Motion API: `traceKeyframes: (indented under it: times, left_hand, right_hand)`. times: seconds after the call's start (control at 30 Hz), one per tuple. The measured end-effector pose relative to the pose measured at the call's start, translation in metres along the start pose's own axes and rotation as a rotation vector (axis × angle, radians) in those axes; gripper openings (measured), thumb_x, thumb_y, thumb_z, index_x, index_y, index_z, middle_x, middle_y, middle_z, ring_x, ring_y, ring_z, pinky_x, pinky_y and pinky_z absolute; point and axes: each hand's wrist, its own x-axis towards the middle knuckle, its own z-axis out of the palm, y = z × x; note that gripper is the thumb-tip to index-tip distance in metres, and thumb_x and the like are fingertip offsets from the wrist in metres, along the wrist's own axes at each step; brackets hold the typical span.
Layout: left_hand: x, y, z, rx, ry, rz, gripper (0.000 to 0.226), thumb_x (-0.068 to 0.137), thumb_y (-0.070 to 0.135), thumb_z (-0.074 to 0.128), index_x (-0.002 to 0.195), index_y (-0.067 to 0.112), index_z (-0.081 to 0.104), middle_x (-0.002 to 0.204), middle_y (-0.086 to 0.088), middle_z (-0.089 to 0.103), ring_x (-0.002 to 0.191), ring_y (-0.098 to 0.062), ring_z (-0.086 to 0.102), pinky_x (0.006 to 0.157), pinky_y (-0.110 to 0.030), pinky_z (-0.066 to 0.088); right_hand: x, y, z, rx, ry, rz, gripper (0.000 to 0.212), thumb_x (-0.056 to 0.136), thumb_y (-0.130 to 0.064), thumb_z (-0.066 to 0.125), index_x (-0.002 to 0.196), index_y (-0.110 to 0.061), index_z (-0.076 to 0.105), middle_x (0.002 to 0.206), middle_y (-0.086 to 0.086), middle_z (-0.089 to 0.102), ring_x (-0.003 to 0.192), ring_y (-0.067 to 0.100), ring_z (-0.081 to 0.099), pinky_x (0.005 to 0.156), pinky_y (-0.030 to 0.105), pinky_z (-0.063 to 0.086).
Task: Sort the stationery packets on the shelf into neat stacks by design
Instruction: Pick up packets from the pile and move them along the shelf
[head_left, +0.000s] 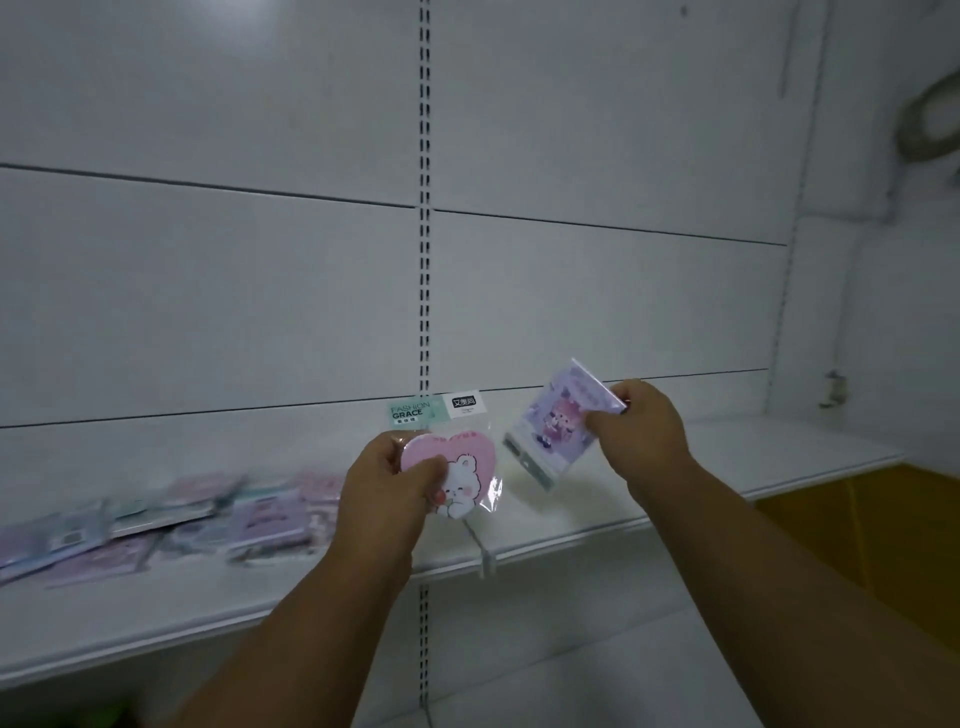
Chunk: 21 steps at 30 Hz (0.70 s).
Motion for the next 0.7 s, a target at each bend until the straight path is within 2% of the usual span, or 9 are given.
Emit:
traceKeyframes:
  times: [0.07, 0.17, 0.27, 0.43, 0.5, 0.57, 0.7]
  left_hand:
    - [0.000, -0.007, 0.044, 0.012, -0.030, -0.016, 0.020, 0.085, 0.001, 0.065, 0.095, 0.019, 0.067, 0.097, -0.003, 0.072, 0.087, -0.026, 0.071, 0.068, -0.037, 0.060]
    - [0.009, -0.019, 0.092, 0.054, -0.034, -0.033, 0.018, 0.084, 0.002, 0.064, 0.092, 0.018, 0.067, 0.094, -0.003, 0.073, 0.085, -0.025, 0.072, 0.074, -0.042, 0.062]
    - [0.029, -0.030, 0.121, 0.129, 0.002, -0.098, 0.017, 0.084, 0.002, 0.057, 0.086, 0.015, 0.066, 0.092, -0.007, 0.071, 0.086, -0.030, 0.071, 0.074, -0.045, 0.062]
    - [0.080, -0.055, 0.144, 0.299, 0.016, -0.187, 0.010, 0.080, -0.001, 0.060, 0.076, 0.003, 0.068, 0.085, -0.020, 0.071, 0.073, -0.034, 0.070, 0.071, -0.047, 0.062]
    - [0.099, -0.067, 0.147, 0.460, 0.023, -0.176, 0.005, 0.076, 0.001, 0.065, 0.074, 0.002, 0.069, 0.079, -0.020, 0.071, 0.065, -0.030, 0.066, 0.071, -0.043, 0.061]
    - [0.117, -0.077, 0.148, 0.584, -0.004, -0.214, 0.003, 0.073, 0.003, 0.069, 0.075, 0.003, 0.068, 0.079, -0.018, 0.070, 0.066, -0.028, 0.063, 0.066, -0.037, 0.058]
    - [0.137, -0.093, 0.141, 0.883, -0.017, -0.251, 0.013, 0.067, 0.018, 0.072, 0.069, 0.008, 0.063, 0.070, -0.007, 0.067, 0.074, -0.025, 0.070, 0.055, -0.022, 0.047]
  right_hand:
    - [0.021, 0.024, -0.026, -0.003, 0.021, 0.004, 0.006, 0.079, -0.012, 0.063, 0.076, -0.007, 0.062, 0.074, 0.015, 0.066, 0.068, 0.024, 0.059, 0.068, 0.036, 0.051]
    - [0.048, 0.055, -0.050, 0.084, 0.055, 0.035, 0.012, 0.080, -0.018, 0.066, 0.074, -0.020, 0.056, 0.077, 0.007, 0.066, 0.075, 0.029, 0.067, 0.074, 0.046, 0.059]
    - [0.069, 0.073, -0.060, 0.177, 0.072, 0.095, 0.012, 0.083, -0.015, 0.067, 0.082, -0.017, 0.055, 0.081, 0.008, 0.067, 0.078, 0.032, 0.070, 0.075, 0.051, 0.059]
    - [0.099, 0.091, -0.051, 0.338, -0.025, 0.206, 0.019, 0.085, -0.002, 0.067, 0.098, -0.009, 0.055, 0.089, 0.010, 0.066, 0.078, 0.028, 0.072, 0.075, 0.044, 0.062]
    - [0.109, 0.098, -0.040, 0.380, -0.054, 0.230, 0.023, 0.082, 0.003, 0.067, 0.103, -0.002, 0.057, 0.096, 0.017, 0.068, 0.078, 0.031, 0.072, 0.071, 0.042, 0.062]
    - [0.116, 0.103, -0.027, 0.423, -0.092, 0.259, 0.024, 0.081, 0.005, 0.065, 0.104, 0.002, 0.060, 0.097, 0.022, 0.069, 0.075, 0.031, 0.072, 0.068, 0.040, 0.062]
    - [0.127, 0.108, -0.007, 0.458, -0.190, 0.267, 0.013, 0.083, 0.007, 0.061, 0.087, -0.006, 0.065, 0.094, 0.021, 0.070, 0.073, 0.030, 0.069, 0.072, 0.040, 0.061]
